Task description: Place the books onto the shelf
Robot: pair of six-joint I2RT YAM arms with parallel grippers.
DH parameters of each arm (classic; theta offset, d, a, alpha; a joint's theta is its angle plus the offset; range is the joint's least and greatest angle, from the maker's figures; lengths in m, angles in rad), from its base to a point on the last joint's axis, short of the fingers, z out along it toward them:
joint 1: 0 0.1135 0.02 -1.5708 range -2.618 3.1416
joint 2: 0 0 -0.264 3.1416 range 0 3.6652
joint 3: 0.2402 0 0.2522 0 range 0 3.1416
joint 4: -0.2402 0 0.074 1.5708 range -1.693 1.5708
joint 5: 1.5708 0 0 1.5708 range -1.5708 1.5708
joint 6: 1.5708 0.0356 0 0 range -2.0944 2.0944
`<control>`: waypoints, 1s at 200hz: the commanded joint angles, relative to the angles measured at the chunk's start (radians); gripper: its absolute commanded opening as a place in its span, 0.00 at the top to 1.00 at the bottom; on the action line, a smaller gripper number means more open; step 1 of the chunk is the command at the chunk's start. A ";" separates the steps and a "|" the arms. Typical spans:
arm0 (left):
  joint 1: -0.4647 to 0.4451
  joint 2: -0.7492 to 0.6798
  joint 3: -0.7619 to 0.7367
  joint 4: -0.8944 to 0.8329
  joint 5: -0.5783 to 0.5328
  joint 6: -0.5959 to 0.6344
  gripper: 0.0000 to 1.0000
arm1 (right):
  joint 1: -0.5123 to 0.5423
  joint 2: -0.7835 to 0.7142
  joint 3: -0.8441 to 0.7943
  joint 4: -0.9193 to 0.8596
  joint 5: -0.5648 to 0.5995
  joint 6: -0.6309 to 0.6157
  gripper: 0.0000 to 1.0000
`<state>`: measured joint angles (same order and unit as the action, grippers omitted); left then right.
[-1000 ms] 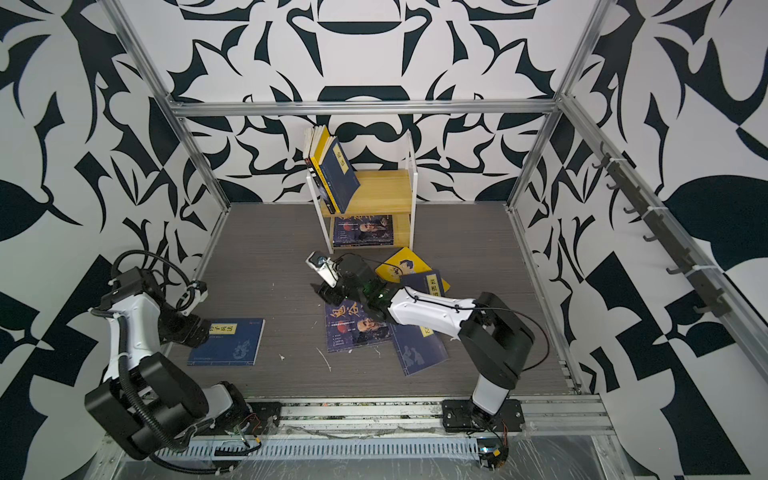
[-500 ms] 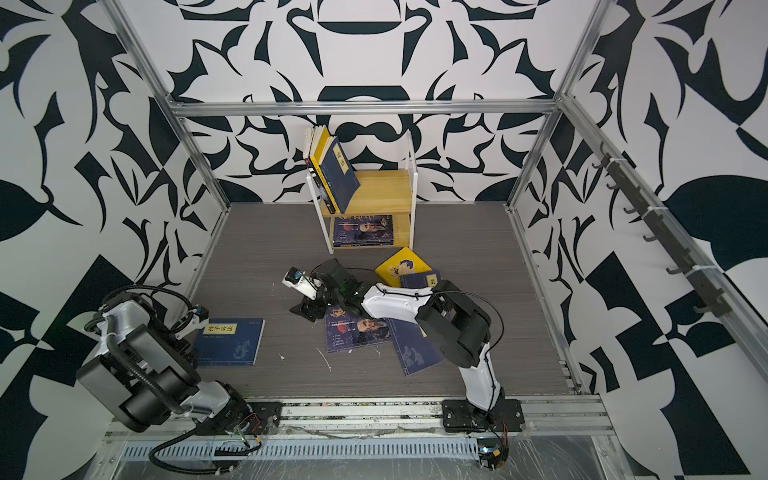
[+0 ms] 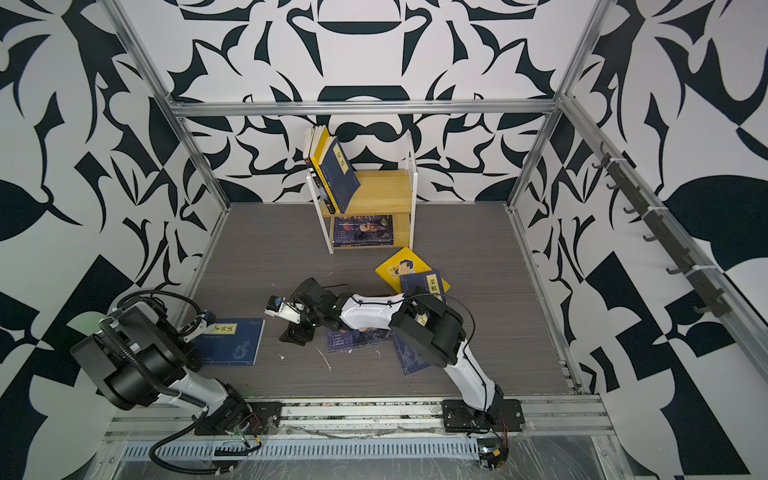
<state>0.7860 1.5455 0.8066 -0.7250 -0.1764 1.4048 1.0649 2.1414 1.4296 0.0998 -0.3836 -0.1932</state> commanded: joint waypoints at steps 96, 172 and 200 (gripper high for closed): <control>-0.423 0.073 -0.056 0.067 0.066 -0.309 0.25 | -0.005 -0.004 0.099 -0.035 0.091 0.465 0.33; -0.601 0.181 0.122 -0.083 0.117 -0.527 0.24 | -0.067 0.088 0.125 0.025 0.038 0.754 0.42; -0.642 0.232 0.166 -0.121 0.129 -0.596 0.25 | -0.085 0.100 0.130 -0.021 0.056 0.784 0.44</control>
<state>0.1757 1.7004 0.9813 -0.7959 -0.1570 0.8791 0.9939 2.2547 1.5257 0.0933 -0.3424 0.5148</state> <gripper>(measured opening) 0.754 0.562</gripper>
